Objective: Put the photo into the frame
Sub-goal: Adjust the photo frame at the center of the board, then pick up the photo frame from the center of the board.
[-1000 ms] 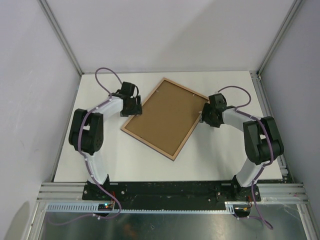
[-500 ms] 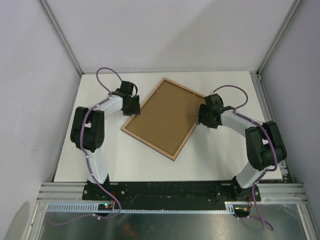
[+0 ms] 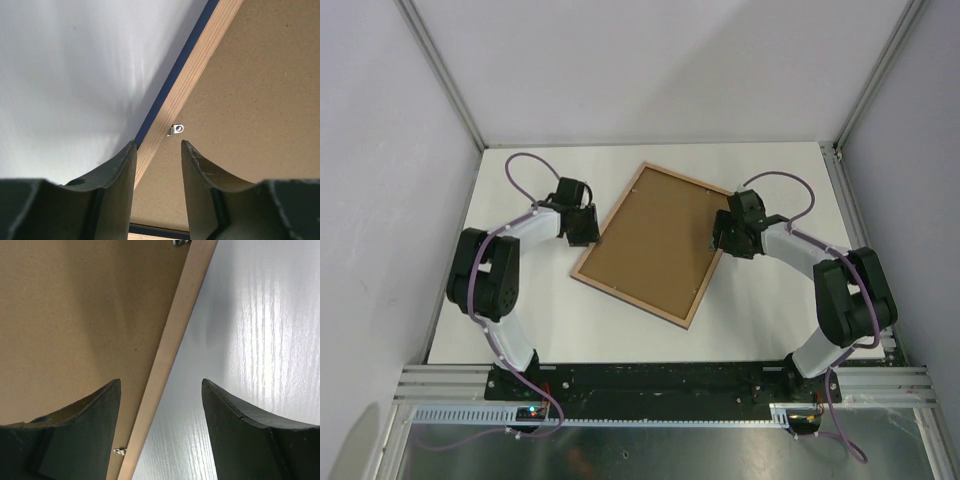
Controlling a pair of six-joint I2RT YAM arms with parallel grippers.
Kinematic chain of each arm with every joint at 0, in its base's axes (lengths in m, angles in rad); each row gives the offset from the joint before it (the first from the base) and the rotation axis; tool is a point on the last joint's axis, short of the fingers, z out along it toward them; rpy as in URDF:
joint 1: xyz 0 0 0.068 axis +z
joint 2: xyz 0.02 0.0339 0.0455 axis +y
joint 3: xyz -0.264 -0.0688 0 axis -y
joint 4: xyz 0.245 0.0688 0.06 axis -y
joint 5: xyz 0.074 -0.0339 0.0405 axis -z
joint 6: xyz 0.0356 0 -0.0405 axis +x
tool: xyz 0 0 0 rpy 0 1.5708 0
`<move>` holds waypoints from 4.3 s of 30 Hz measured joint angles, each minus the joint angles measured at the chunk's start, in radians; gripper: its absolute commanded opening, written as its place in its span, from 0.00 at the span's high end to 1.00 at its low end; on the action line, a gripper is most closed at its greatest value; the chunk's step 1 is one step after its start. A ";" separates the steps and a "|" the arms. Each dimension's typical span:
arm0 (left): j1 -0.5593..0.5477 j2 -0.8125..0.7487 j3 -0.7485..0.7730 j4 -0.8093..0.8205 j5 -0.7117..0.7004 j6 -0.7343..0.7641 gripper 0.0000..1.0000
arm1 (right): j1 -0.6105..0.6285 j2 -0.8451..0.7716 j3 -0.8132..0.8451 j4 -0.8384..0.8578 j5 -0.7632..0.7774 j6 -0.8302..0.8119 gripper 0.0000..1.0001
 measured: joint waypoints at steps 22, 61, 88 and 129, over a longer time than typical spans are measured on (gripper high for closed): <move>-0.098 -0.151 -0.198 0.067 0.004 -0.188 0.60 | -0.041 -0.154 -0.161 0.010 0.031 0.017 0.29; -0.106 -0.180 -0.203 0.065 0.004 -0.174 0.49 | 0.005 -0.019 -0.126 0.066 0.091 0.047 0.90; -1.001 0.010 0.232 -0.143 -0.402 -0.268 0.20 | 0.046 -0.019 0.035 -0.195 0.089 0.098 1.00; -1.339 0.416 0.590 -0.753 -1.139 -0.361 0.31 | 0.170 -0.209 0.066 -0.430 0.050 0.297 1.00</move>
